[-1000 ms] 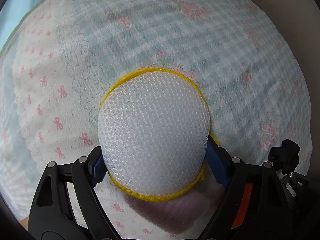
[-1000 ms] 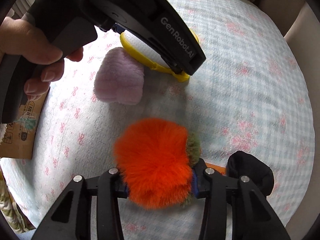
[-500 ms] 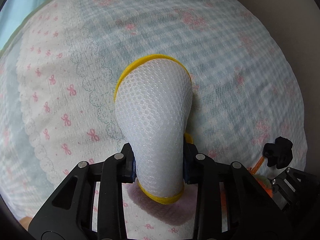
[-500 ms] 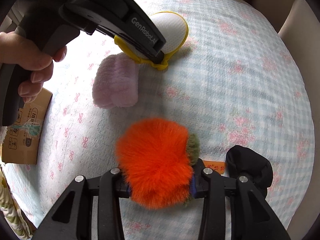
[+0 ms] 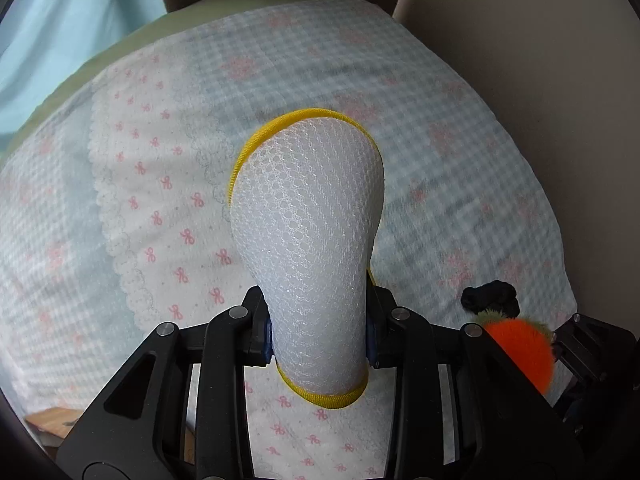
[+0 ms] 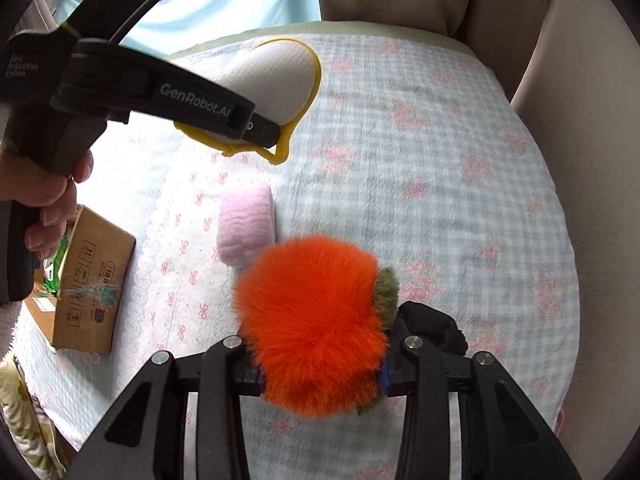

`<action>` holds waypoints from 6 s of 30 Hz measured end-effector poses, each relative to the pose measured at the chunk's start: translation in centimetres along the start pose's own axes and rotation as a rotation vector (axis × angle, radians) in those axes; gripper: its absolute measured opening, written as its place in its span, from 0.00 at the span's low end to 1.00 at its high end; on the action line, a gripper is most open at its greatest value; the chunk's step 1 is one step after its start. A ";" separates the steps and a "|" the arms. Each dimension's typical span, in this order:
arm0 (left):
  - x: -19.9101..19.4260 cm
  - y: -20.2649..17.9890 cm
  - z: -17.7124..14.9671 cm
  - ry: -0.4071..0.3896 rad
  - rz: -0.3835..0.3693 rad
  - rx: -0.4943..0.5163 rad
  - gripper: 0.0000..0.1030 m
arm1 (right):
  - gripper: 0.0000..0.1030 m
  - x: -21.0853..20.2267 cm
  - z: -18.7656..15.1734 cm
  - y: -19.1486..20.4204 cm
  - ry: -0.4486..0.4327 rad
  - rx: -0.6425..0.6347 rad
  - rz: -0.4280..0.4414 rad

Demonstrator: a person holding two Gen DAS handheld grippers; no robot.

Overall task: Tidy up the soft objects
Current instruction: 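Lift the mesh pad with left tool while right tool carries orange pompom toward box, then lower both held items into the cardboard box and open both tools, then withdraw both tools from the box toward the pink hair tie and black pompom, then grasp the pink fuzzy hair tie with left tool while right tool grasps black pompom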

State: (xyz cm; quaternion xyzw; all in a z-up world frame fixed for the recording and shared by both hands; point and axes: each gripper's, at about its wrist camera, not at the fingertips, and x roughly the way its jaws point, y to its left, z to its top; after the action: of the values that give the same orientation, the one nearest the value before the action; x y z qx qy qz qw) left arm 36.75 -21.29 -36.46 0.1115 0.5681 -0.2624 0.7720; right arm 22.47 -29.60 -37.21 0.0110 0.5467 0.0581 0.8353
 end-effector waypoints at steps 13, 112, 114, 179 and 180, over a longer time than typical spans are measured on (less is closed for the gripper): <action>-16.0 -1.5 -5.4 -0.173 0.031 -0.096 0.28 | 0.35 -14.8 1.5 3.8 -0.147 -0.035 0.001; -27.9 24.9 -31.1 -0.046 0.134 -0.231 1.00 | 1.00 -14.5 2.6 37.1 -0.022 0.013 0.078; -29.5 23.7 -31.0 -0.085 0.132 -0.222 1.00 | 1.00 -16.4 1.9 36.4 -0.050 0.017 0.053; 11.7 -2.0 -4.5 0.242 -0.005 0.578 1.00 | 0.83 5.7 -3.5 -7.8 0.105 0.088 -0.147; 12.1 -1.9 -4.4 0.251 -0.013 0.582 1.00 | 0.78 6.0 -3.6 -7.9 0.111 0.088 -0.142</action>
State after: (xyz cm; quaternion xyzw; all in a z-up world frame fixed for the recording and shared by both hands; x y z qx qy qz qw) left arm 34.71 -24.19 -48.99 0.3554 0.5608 -0.4032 0.6298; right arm 22.26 -36.92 -44.76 0.0058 0.5937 -0.0250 0.8043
